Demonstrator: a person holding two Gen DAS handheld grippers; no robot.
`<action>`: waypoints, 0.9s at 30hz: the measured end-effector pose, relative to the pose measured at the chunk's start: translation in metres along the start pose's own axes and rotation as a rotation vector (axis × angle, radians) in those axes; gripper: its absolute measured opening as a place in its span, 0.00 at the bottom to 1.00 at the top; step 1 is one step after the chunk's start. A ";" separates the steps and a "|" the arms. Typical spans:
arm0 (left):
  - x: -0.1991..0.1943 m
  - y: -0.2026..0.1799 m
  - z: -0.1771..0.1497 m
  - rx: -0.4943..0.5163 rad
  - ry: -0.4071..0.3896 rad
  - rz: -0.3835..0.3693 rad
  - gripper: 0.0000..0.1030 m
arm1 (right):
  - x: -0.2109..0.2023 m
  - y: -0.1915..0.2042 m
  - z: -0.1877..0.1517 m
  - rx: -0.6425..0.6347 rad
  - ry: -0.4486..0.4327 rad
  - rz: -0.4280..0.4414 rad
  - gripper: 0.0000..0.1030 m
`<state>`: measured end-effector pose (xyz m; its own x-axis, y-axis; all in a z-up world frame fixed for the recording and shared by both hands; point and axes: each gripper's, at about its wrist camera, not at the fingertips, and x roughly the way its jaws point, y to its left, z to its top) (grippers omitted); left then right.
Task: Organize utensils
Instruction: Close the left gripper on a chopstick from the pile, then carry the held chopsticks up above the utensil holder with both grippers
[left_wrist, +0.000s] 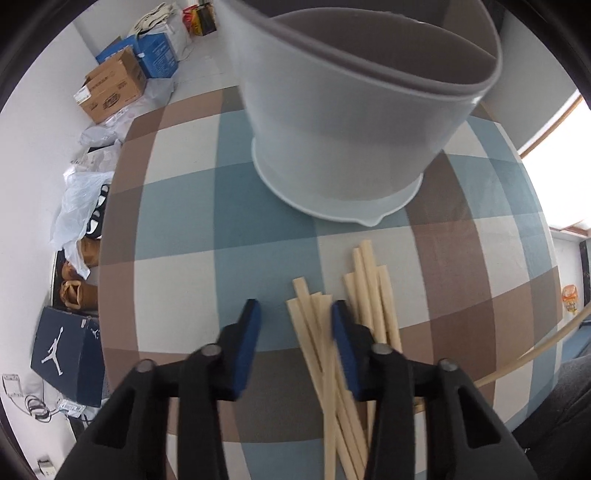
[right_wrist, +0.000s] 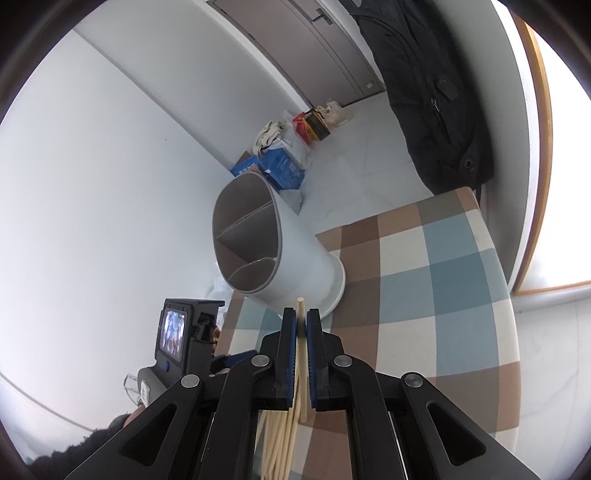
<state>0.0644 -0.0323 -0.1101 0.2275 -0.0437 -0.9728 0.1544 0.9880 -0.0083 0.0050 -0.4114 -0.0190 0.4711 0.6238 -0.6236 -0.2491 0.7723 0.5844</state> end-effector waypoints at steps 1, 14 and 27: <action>0.000 0.000 0.001 0.005 0.001 -0.006 0.18 | 0.000 0.000 0.000 0.000 0.001 -0.001 0.05; -0.025 0.017 -0.001 -0.051 -0.117 -0.061 0.03 | 0.001 0.000 0.000 -0.009 -0.005 -0.035 0.05; -0.099 0.030 -0.011 -0.178 -0.408 -0.155 0.02 | -0.006 0.037 -0.001 -0.152 -0.048 -0.043 0.05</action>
<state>0.0356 0.0037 -0.0162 0.5792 -0.2121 -0.7871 0.0572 0.9738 -0.2203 -0.0082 -0.3867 0.0061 0.5235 0.5859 -0.6186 -0.3510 0.8099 0.4700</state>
